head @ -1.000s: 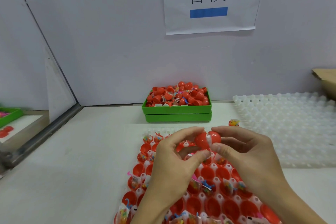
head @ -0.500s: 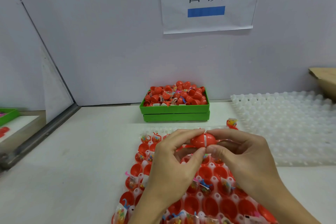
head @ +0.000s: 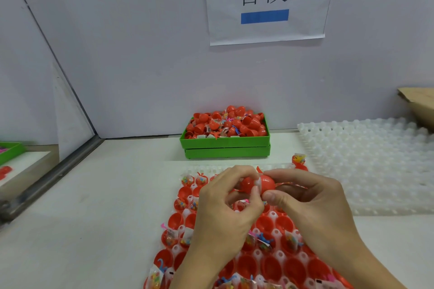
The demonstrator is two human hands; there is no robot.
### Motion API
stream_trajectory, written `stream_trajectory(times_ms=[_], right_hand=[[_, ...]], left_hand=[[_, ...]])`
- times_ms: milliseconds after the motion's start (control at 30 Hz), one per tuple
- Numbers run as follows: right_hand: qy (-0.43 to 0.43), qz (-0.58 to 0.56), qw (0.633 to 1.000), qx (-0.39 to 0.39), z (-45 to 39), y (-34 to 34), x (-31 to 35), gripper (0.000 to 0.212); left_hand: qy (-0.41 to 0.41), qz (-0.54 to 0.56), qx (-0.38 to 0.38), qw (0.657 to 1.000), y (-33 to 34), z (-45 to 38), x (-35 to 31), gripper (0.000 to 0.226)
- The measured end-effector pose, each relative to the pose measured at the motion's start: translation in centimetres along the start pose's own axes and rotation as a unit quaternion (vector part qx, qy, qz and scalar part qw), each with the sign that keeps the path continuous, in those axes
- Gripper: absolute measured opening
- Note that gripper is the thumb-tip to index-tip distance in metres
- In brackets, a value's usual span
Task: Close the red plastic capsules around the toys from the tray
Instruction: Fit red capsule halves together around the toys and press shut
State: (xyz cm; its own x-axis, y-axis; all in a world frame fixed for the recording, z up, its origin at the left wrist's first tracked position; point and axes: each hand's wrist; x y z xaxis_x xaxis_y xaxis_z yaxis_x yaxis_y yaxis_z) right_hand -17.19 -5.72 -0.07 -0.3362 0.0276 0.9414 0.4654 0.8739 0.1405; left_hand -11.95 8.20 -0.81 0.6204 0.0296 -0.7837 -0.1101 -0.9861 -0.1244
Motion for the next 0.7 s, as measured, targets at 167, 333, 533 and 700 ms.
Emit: stream_trajectory(times_ms=[167, 333, 533, 700], right_hand=[[0.003, 0.002, 1.0, -0.009, 0.19, 0.1, 0.21, 0.03], [-0.001, 0.006, 1.0, -0.013, 0.16, 0.11, 0.32, 0.03], [-0.003, 0.013, 1.0, -0.004, 0.13, -0.05, 0.14, 0.034], [-0.008, 0.014, 1.0, 0.007, -0.19, -0.23, 0.13, 0.034]], left_hand=[[0.034, -0.029, 0.0, 0.999, -0.04, 0.01, 0.1, 0.02], [0.044, -0.046, 0.004, 0.998, -0.16, -0.04, 0.2, 0.025], [0.048, -0.067, 0.006, 0.997, -0.21, 0.13, -0.09, 0.022], [-0.05, 0.025, 0.0, 0.998, -0.37, 0.31, -0.3, 0.038]])
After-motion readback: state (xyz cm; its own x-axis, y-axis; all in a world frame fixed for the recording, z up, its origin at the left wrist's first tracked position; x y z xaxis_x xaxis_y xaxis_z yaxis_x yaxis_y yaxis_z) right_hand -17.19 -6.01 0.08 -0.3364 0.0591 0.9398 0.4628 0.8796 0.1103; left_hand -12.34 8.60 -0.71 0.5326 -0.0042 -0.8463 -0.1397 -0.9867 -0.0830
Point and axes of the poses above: each hand's wrist, its own z-axis away from the middle knuckle, its own y-axis out of the palm, x = y × z, and after that the axes turned 10 degrees about -x, right-handed
